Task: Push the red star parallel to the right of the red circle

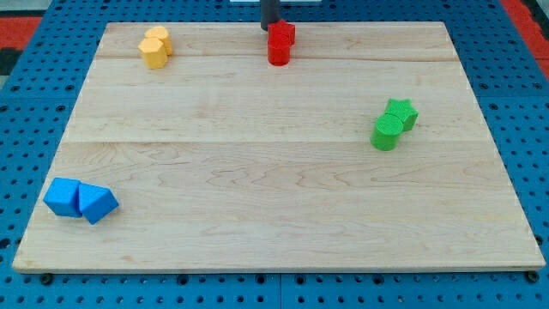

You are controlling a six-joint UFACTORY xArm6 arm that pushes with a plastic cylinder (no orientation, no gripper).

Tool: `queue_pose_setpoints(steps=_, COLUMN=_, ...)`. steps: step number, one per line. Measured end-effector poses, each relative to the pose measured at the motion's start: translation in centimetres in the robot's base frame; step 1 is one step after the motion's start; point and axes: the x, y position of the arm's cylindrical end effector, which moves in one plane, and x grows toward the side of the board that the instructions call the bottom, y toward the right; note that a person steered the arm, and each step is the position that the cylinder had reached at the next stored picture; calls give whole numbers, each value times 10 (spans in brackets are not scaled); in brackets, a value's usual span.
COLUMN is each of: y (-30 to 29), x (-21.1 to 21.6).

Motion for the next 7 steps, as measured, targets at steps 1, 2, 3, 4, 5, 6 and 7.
queue_pose_setpoints(steps=1, y=18, x=7)
queue_pose_setpoints(steps=2, y=28, x=9)
queue_pose_setpoints(steps=3, y=-1, x=20)
queue_pose_setpoints(steps=4, y=-10, x=39)
queue_pose_setpoints(steps=5, y=9, x=48)
queue_pose_setpoints(steps=6, y=41, x=55)
queue_pose_setpoints(steps=7, y=57, x=77)
